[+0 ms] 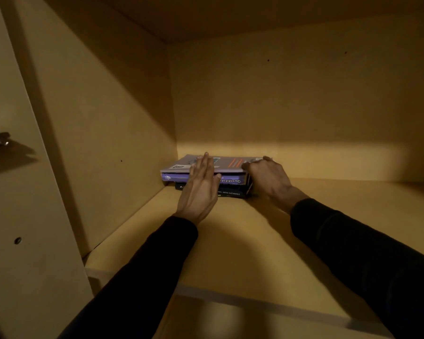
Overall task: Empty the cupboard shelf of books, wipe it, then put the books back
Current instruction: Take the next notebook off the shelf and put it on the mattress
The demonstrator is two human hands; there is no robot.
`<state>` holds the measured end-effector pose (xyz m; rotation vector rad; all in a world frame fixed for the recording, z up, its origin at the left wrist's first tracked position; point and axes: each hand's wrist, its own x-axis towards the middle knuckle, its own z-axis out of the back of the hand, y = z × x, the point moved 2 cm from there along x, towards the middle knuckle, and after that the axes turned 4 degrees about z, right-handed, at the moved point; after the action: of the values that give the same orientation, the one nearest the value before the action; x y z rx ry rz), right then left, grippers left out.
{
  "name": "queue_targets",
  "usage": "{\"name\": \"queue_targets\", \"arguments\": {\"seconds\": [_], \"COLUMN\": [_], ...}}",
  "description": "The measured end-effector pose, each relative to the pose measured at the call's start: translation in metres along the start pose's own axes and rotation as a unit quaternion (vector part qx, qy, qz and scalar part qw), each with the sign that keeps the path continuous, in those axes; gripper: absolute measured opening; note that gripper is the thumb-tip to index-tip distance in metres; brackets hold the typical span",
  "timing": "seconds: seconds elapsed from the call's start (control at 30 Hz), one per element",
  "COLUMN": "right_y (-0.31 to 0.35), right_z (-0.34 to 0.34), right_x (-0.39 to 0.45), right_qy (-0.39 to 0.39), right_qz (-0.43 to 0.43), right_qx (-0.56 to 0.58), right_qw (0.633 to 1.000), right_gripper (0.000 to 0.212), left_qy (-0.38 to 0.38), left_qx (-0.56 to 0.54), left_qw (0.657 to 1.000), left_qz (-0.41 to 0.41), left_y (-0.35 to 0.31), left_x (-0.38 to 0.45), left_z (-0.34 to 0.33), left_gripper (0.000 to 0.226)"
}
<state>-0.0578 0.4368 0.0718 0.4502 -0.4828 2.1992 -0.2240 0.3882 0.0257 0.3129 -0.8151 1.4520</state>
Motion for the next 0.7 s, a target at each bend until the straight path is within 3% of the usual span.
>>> {"name": "queue_targets", "arguments": {"seconds": [0.1,0.23,0.47,0.63,0.7], "right_y": [0.007,0.022,0.032,0.019,0.011], "right_z": [0.021,0.053,0.110,0.157,0.167], "right_x": [-0.005,-0.019,-0.042,-0.045,-0.047], "right_qy": [-0.060,-0.129,-0.206,-0.300,-0.330], "right_qz": [0.038,0.041,0.093,0.154,0.124], "right_qx": [-0.020,-0.013,0.023,0.038,0.043], "right_qw": [0.997,0.991,0.974,0.941,0.935], "right_gripper": [0.026,0.015,0.023,0.025,0.047], "left_qy": [0.009,-0.072,-0.187,-0.230,-0.249], "left_qx": [0.002,-0.037,-0.159,-0.234,-0.262], "left_qw": [1.000,0.997,0.968,0.940,0.927], "left_qz": [-0.004,0.020,0.057,0.093,0.094], "left_y": [0.000,0.000,0.004,-0.015,-0.032], "left_x": [0.000,0.001,-0.003,-0.003,-0.006], "left_z": [-0.001,0.011,0.028,0.046,0.057], "left_gripper": [0.056,0.046,0.027,0.018,0.017]}}
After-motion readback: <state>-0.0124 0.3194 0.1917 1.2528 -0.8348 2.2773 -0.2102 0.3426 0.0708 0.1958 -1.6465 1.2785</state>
